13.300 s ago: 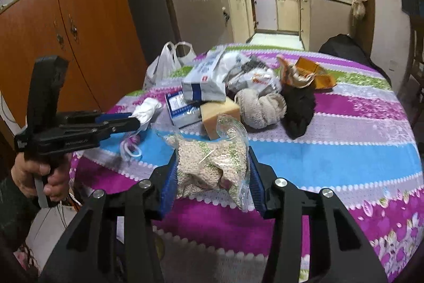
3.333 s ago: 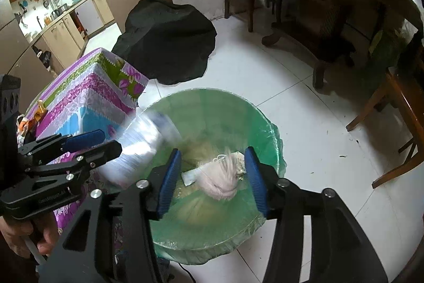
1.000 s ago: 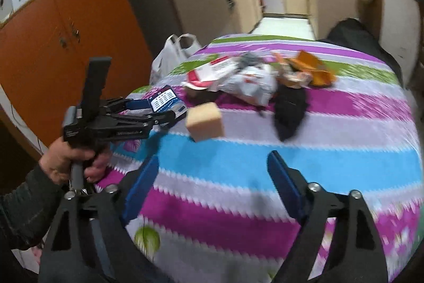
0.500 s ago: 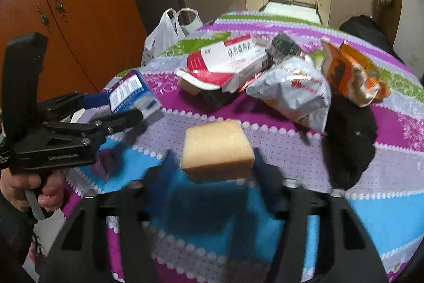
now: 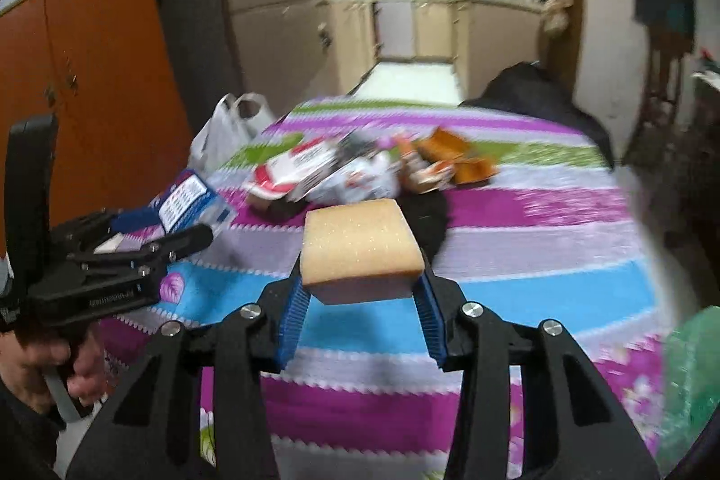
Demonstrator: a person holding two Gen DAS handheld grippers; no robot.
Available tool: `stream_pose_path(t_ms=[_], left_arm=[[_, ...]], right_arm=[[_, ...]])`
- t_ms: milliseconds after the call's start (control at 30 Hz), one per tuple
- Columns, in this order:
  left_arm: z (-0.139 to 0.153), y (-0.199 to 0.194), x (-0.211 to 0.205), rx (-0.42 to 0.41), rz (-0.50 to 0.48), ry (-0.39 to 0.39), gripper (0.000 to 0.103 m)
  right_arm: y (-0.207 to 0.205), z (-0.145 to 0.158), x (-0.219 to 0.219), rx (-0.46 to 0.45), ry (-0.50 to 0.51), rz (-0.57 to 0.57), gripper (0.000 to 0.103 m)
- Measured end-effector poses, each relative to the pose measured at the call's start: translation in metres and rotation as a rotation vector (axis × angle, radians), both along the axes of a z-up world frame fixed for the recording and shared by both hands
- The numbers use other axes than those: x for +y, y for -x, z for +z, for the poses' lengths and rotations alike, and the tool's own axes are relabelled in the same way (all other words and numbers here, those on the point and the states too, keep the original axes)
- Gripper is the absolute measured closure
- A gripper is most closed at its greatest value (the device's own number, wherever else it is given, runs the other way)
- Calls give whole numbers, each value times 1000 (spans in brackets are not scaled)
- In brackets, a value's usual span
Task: Collect trash
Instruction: 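Carry the blue box and sponge over the green bin with both tools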
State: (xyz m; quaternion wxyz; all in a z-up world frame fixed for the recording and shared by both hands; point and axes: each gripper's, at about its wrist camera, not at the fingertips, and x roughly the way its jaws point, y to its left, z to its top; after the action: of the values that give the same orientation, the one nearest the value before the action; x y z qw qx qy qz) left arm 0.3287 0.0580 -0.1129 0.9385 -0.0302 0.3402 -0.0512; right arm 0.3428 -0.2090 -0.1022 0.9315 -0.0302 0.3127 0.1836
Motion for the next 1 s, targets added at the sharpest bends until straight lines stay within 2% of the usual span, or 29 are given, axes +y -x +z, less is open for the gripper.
stream_pose_path(t_ms=[167,433,767,1000], left_arm=[[31,21,-38,-65,-32,28,30],[78,47,-98,-142,-125,19,30],[108,43,-205,-159,-279,34,30],[115,32,-293,-136,-408,45,30]], right_arm=[[26,28,-37,-72,-13,-69,61],[55,55,-85,-148,-18,-146,61],[79,77,-177,-175,2,-325,61],[81,84,-250,-139,17,-444,61]])
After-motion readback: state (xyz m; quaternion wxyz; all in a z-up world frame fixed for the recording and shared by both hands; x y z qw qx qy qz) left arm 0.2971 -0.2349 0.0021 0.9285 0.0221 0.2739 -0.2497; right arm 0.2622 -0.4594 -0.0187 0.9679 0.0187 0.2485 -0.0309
